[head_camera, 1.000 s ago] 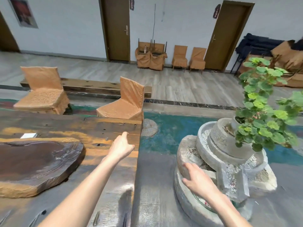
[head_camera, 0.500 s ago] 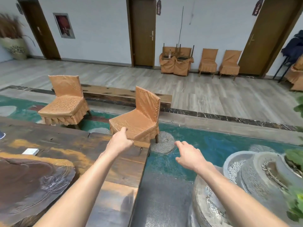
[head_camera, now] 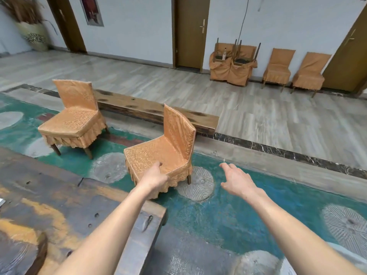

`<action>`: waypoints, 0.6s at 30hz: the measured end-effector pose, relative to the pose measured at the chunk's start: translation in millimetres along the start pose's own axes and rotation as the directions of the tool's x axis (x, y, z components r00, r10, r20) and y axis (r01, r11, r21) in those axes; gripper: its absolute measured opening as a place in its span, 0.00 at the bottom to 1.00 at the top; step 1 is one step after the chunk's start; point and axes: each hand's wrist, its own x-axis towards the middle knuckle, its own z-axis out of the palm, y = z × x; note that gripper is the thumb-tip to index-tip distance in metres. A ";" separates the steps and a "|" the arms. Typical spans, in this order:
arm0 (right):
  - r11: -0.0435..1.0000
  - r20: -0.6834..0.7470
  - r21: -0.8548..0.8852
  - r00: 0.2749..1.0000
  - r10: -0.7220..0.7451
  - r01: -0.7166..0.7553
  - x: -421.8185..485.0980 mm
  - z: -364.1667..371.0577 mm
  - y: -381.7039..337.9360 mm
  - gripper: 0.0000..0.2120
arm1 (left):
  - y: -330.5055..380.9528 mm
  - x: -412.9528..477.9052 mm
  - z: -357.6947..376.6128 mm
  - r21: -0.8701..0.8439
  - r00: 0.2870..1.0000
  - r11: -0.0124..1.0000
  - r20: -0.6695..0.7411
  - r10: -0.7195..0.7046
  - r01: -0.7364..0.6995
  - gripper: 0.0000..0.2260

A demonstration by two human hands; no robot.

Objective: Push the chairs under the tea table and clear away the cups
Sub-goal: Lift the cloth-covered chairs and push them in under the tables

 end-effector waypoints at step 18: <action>0.989 0.135 -0.115 0.988 -0.075 0.090 400.7 -67.2 57.5 0.33 | 101.1 389.5 49.2 -0.165 0.973 0.963 0.130 -0.192 0.212 0.29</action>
